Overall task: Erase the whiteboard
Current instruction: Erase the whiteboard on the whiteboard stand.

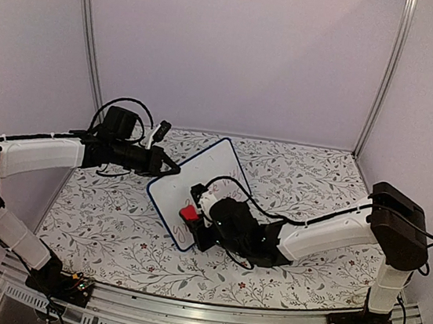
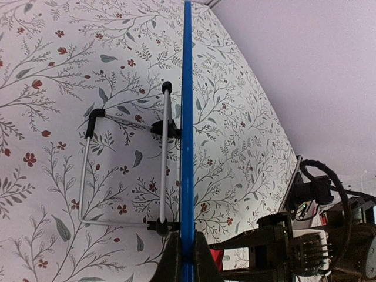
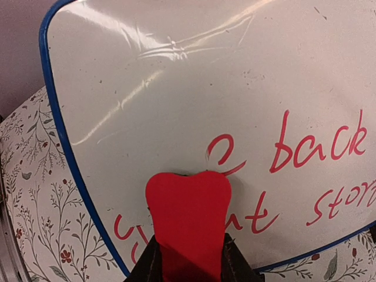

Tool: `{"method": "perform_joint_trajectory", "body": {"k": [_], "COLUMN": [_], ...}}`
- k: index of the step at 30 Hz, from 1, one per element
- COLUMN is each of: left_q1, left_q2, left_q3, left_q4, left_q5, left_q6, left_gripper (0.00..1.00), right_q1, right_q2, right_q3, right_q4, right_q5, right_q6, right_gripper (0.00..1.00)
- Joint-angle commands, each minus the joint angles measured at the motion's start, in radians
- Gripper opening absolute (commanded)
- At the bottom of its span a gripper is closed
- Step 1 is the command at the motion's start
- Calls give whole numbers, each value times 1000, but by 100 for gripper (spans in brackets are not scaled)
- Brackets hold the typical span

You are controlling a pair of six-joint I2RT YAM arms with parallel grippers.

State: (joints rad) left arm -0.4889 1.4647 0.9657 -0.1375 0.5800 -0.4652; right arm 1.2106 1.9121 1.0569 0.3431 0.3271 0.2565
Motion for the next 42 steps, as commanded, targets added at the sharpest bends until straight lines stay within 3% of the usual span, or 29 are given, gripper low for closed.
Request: {"method": "perform_joint_trajectory", "body": {"k": [1,8,23,42], "left_q1": [-21,-22,-21,-21], "left_q2": [-25,-25,-26,-23], "left_q3": [10,10,10,9], "left_q4": [29,30,30,29], "left_q5": [52,55,52,53], "left_q6": [-5,-5,-5,-4], "left_gripper": [0,0,0,0], "right_q1": [-3,-3,-27,-31], "right_q2": [-2,-11,4,-32], "right_q3": [-41,-35,140,-70], "right_q4": [-44,-41,-67,-49], "right_q5": [-18,3,32,4], "right_q6": [27,26,-85,28], "right_gripper": [23,23,24,23]}}
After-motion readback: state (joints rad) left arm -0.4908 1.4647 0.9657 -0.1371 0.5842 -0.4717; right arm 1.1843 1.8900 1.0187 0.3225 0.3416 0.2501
